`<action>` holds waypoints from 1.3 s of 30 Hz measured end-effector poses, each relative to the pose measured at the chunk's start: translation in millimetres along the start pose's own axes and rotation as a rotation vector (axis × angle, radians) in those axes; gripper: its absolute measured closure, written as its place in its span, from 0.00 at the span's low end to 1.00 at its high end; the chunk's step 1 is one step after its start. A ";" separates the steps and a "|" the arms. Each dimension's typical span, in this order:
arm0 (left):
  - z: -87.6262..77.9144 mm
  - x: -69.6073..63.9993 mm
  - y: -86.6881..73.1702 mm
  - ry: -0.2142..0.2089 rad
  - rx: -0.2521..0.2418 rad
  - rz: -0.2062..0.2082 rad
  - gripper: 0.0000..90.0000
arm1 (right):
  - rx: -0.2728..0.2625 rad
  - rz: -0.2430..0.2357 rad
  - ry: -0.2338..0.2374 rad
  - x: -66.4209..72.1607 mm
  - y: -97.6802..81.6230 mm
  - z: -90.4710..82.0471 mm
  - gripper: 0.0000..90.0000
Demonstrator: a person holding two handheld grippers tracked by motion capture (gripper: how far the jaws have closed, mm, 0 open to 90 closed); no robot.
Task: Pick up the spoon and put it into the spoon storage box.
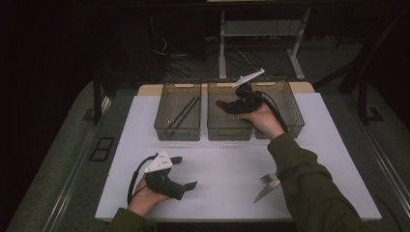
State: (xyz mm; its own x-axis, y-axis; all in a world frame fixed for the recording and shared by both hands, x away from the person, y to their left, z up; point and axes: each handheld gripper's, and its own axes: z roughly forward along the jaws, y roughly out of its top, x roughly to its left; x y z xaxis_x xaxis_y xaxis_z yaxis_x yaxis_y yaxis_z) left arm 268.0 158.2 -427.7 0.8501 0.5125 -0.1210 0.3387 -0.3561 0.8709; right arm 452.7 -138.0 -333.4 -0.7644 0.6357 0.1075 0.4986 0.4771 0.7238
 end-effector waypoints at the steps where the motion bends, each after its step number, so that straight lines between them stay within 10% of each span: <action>1: 0.1 0.2 0.0 0.000 -0.002 0.000 0.00 | -0.001 0.002 -0.001 -0.7 2.1 2.7 0.88; 19: -0.1 -1.0 1.0 -0.021 -0.017 -0.012 0.00 | -0.018 0.047 -0.028 -24.6 28.4 39.0 0.88; 39: 0.8 -1.6 1.0 -0.031 -0.015 -0.007 0.00 | 0.051 0.082 -0.032 -30.0 9.0 71.8 0.88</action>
State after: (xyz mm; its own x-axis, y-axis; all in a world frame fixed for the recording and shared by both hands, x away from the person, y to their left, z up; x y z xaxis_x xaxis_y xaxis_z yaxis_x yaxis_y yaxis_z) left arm 267.2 156.4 -427.0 0.8598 0.4906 -0.1418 0.3392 -0.3409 0.8768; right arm 509.5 -109.3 -379.1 -0.7068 0.6929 0.1426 0.5800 0.4521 0.6777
